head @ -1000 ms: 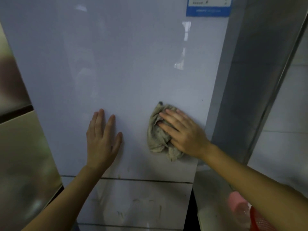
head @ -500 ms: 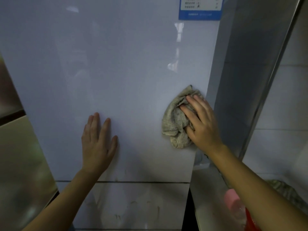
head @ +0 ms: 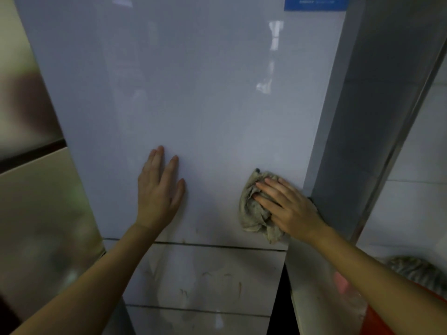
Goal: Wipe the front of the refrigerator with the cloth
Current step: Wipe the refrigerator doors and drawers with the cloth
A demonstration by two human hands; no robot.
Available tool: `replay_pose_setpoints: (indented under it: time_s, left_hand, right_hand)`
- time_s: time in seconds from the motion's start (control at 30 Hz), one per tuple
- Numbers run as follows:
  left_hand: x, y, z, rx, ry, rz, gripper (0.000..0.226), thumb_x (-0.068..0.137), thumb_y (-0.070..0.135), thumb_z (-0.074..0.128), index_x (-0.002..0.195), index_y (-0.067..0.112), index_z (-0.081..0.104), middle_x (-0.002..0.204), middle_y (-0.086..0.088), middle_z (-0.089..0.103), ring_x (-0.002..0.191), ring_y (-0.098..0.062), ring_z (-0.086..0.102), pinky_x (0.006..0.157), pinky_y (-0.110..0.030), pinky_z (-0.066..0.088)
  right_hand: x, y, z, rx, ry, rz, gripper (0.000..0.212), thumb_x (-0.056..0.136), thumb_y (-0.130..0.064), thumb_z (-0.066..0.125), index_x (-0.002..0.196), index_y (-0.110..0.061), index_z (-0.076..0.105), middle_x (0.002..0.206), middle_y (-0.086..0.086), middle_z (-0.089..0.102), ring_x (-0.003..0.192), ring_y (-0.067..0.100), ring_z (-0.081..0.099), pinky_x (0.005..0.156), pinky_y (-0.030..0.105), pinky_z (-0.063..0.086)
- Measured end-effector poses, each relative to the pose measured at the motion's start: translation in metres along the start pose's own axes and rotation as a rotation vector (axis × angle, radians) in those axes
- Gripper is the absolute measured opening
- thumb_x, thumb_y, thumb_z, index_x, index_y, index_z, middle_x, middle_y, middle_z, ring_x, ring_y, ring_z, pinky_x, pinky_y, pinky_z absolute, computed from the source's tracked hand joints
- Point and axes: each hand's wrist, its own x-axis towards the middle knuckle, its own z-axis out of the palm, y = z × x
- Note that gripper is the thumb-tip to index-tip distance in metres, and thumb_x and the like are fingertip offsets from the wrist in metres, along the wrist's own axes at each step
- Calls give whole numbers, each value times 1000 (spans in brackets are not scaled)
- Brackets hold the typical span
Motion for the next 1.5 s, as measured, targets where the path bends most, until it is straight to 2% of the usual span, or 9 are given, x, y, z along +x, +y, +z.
replay_pose_setpoints:
  time_s: [0.1, 0.23, 0.43, 0.57, 0.87, 1.03, 1.23, 1.37, 1.5]
  left_hand:
    - [-5, -18, -8, 33, 12, 60, 49, 100, 28, 57, 143, 7, 53, 160, -20, 35, 149, -36, 35, 119, -44, 31]
    - [-19, -49, -19, 118, 10, -9, 49, 99, 28, 57, 143, 8, 53, 159, -20, 37, 145, -38, 40, 114, -46, 35]
    - [-37, -85, -30, 192, -40, -29, 52, 100, 31, 54, 145, 4, 49, 159, -24, 34, 144, -42, 41, 112, -49, 39]
    - [-64, -106, -27, 234, -148, -6, 53, 101, 33, 53, 146, 4, 48, 160, -24, 32, 146, -40, 38, 112, -53, 41]
    - [-100, -113, -13, 244, -157, 7, 52, 100, 30, 55, 145, 5, 48, 158, -28, 34, 145, -41, 38, 114, -48, 37]
    - [-116, -129, -17, 210, -163, -51, 53, 99, 28, 56, 145, 4, 49, 159, -26, 33, 145, -41, 38, 115, -46, 36]
    - [-145, -158, -18, 176, -255, -54, 52, 102, 32, 51, 147, 5, 48, 161, -23, 32, 143, -41, 40, 114, -47, 38]
    - [-149, -157, -12, 129, -227, -32, 53, 102, 31, 51, 148, 5, 47, 161, -24, 29, 148, -40, 32, 125, -36, 21]
    - [-145, -148, -24, 54, -237, -47, 55, 100, 29, 52, 149, 5, 45, 162, -22, 28, 148, -39, 33, 122, -40, 27]
  right_hand:
    - [6, 5, 0, -5, 6, 17, 47, 97, -7, 57, 143, -12, 57, 155, 13, 49, 145, 32, 44, 121, 52, 38]
    - [31, -6, 7, 33, 42, 75, 42, 99, -9, 55, 141, -9, 59, 153, 15, 51, 145, 34, 43, 121, 54, 36]
    - [66, -42, 38, 68, 54, -17, 39, 104, -13, 49, 141, -12, 61, 156, 12, 50, 145, 30, 46, 125, 47, 31]
    - [68, -77, 68, 109, 71, -50, 38, 106, -15, 48, 141, -16, 61, 157, 8, 49, 145, 27, 47, 122, 46, 37]
    - [22, -154, 125, 215, 40, -56, 36, 110, -18, 40, 129, -17, 70, 148, 2, 59, 136, 19, 57, 117, 40, 41]
    - [17, -179, 139, 204, 16, 24, 36, 109, -20, 40, 130, -22, 70, 149, -1, 58, 138, 18, 51, 123, 37, 32]
    - [33, -207, 159, 240, -18, -10, 33, 107, -14, 44, 132, -18, 65, 149, 1, 58, 139, 19, 50, 127, 37, 26]
    - [56, -236, 182, 258, -43, -100, 26, 100, -16, 58, 122, -17, 73, 148, 1, 59, 142, 20, 46, 127, 37, 28]
    - [61, -238, 171, 287, -31, 24, 21, 102, -12, 58, 114, -13, 76, 141, 5, 65, 136, 23, 52, 127, 40, 26]
